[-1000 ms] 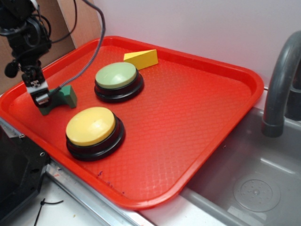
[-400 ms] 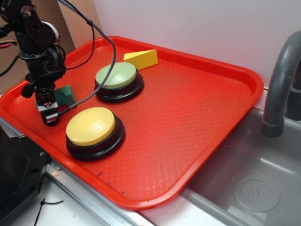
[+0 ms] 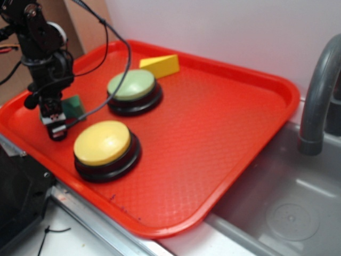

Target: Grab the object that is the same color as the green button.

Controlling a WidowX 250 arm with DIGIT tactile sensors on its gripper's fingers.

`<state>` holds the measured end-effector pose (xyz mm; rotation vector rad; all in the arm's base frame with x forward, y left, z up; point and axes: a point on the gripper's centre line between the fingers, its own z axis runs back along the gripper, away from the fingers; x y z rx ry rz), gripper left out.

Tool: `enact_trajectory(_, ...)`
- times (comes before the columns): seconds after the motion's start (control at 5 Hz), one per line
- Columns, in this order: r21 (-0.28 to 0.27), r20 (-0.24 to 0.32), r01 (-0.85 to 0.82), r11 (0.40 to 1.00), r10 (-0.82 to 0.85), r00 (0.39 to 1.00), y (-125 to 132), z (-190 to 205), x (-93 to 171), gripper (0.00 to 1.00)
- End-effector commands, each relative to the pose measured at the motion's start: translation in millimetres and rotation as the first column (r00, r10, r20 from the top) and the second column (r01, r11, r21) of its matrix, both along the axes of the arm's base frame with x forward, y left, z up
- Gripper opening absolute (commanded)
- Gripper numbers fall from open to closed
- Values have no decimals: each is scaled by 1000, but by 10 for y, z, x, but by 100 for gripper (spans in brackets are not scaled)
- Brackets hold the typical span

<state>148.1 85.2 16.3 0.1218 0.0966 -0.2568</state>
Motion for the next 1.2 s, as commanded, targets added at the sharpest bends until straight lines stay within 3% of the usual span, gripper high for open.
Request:
enact_trajectory(0.0, -9, 21, -180, 984, 180, 983, -81, 539, 14, 0)
enact_trajectory(0.2, -116, 32, -247, 962, 252, 967, -213, 817, 63, 0)
enact_trajectory(0.4, -188, 89, -279, 942, 299, 950, -430, 1134, 230, 0)
enact_trajectory(0.6, -217, 176, -276, 936, 316, 932, -770, 1503, 448, 0)
enact_trajectory(0.8, -250, 225, -260, 933, 317, 921, -950, 1705, 598, 0)
enact_trajectory(1.0, -238, 207, -323, 916, 373, 904, -1063, 1772, 738, 0)
